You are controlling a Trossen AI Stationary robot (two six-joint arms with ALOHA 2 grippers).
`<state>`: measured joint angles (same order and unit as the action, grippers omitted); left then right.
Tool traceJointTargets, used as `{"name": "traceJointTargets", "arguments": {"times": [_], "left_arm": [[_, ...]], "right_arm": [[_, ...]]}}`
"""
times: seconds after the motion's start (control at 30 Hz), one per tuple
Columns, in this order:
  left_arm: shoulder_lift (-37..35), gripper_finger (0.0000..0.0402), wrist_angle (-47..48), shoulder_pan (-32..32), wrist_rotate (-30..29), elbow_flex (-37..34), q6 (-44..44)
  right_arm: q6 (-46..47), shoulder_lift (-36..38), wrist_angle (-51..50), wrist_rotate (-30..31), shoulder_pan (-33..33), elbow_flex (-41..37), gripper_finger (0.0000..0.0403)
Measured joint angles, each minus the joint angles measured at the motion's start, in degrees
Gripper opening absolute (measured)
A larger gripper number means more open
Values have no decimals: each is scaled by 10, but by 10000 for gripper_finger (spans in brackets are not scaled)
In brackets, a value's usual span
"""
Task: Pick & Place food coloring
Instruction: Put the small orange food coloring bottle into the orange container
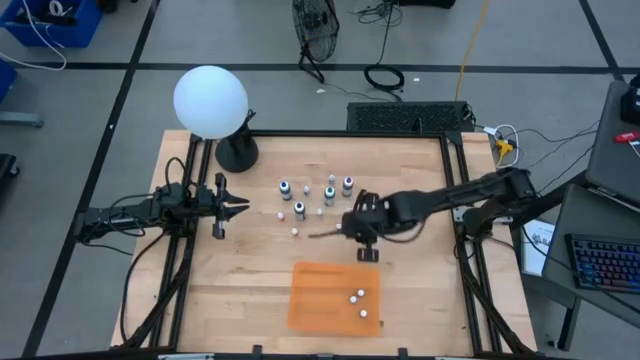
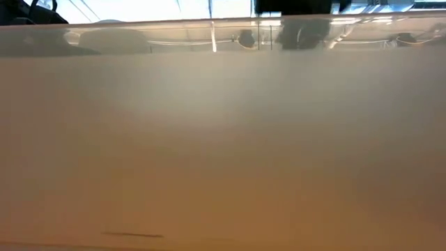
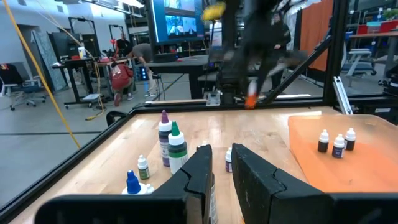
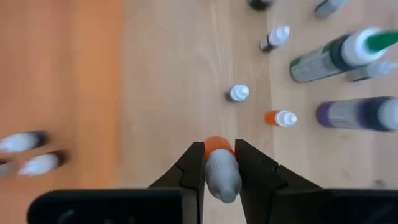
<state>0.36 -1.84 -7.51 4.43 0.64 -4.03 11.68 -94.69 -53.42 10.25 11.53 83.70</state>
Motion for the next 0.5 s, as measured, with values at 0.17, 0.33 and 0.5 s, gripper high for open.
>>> {"name": "traceJointTargets", "arguments": {"times": [0.17,0.33,0.5], "left_arm": [[0,67,0,0,0,0,0],[0,67,0,0,0,0,0],[0,67,0,0,0,0,0]], "right_arm": [[33,-67,-117,49,80,180,52],[57,-136,-174,47,125,271,52],[82,-180,-190,22,138,242,52]]}}
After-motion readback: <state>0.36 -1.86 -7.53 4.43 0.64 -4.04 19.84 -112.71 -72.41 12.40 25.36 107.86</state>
